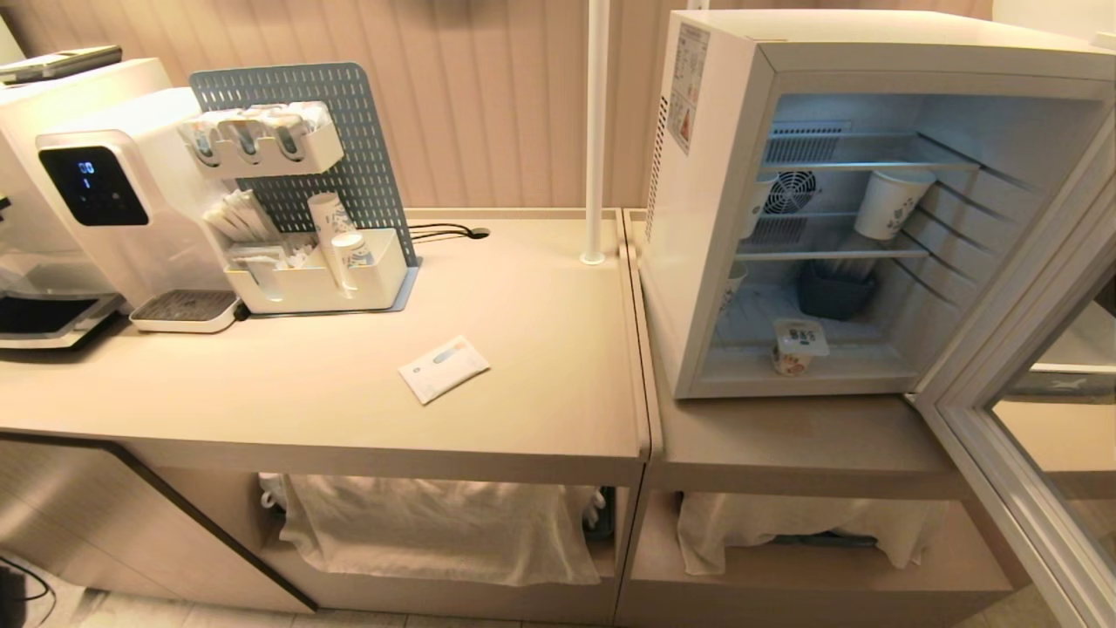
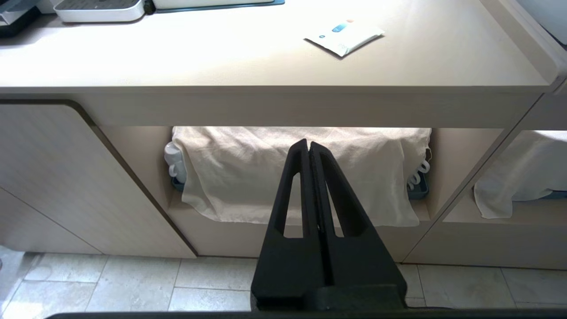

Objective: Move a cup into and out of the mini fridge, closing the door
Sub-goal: Take the yoghurt out of the freezer

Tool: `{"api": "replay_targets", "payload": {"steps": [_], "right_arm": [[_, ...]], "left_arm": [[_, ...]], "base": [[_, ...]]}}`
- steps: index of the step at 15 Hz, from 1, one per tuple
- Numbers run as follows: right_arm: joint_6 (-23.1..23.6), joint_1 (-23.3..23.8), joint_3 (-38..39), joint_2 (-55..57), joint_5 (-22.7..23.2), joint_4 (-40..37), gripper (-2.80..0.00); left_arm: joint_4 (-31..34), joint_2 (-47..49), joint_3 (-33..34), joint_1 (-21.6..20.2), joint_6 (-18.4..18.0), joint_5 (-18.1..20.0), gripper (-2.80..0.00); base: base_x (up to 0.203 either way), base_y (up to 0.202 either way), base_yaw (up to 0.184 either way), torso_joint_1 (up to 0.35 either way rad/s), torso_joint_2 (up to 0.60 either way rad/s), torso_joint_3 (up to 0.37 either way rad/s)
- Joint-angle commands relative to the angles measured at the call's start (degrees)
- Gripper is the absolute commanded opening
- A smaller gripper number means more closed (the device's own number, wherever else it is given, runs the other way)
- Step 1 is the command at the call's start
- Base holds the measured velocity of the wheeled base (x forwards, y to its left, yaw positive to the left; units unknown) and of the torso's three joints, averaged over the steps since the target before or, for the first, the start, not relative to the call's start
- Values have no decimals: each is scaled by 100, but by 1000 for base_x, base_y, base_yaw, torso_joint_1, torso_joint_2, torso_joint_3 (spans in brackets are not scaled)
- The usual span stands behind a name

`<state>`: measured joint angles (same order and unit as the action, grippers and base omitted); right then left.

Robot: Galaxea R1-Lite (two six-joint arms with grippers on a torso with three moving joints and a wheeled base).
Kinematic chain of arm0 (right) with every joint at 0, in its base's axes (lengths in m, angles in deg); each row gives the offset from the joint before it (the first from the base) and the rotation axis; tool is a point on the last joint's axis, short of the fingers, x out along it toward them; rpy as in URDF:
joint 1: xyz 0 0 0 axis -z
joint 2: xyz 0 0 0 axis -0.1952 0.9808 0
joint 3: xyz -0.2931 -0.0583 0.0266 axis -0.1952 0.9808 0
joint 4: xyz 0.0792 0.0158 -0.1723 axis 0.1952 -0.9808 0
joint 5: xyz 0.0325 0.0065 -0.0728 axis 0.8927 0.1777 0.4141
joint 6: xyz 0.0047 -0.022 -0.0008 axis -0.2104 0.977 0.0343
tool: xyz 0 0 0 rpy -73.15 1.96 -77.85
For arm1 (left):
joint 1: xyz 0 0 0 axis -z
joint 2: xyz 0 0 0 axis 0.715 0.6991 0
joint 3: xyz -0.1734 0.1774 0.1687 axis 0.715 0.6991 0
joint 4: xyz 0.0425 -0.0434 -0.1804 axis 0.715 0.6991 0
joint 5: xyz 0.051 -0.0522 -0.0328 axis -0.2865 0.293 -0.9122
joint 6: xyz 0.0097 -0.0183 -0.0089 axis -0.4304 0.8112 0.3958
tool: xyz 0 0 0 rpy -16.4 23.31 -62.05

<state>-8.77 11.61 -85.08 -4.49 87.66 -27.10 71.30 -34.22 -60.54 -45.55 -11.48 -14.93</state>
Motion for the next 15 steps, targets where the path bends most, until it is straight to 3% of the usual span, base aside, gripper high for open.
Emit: {"api": "replay_targets", "payload": {"steps": [1, 6, 12, 15], "right_arm": [[0, 0, -3, 2, 1, -2, -280], [0, 0, -3, 52, 1, -2, -280], [93, 0, -25, 289, 32, -9, -280], [370, 0, -639, 1090, 118, 14, -280]], "left_arm": [[-3, 9, 0, -1, -5, -2, -280], [-3, 9, 0, -1, -2, -2, -280], [-12, 9, 0, -1, 32, -2, -280], [-12, 9, 0, -1, 41, -2, -280]], "base": [[0, 0, 0, 2, 6, -31], [0, 0, 0, 3, 1, -142], [0, 0, 0, 1, 1, -16], [0, 0, 0, 0, 0, 0]]}}
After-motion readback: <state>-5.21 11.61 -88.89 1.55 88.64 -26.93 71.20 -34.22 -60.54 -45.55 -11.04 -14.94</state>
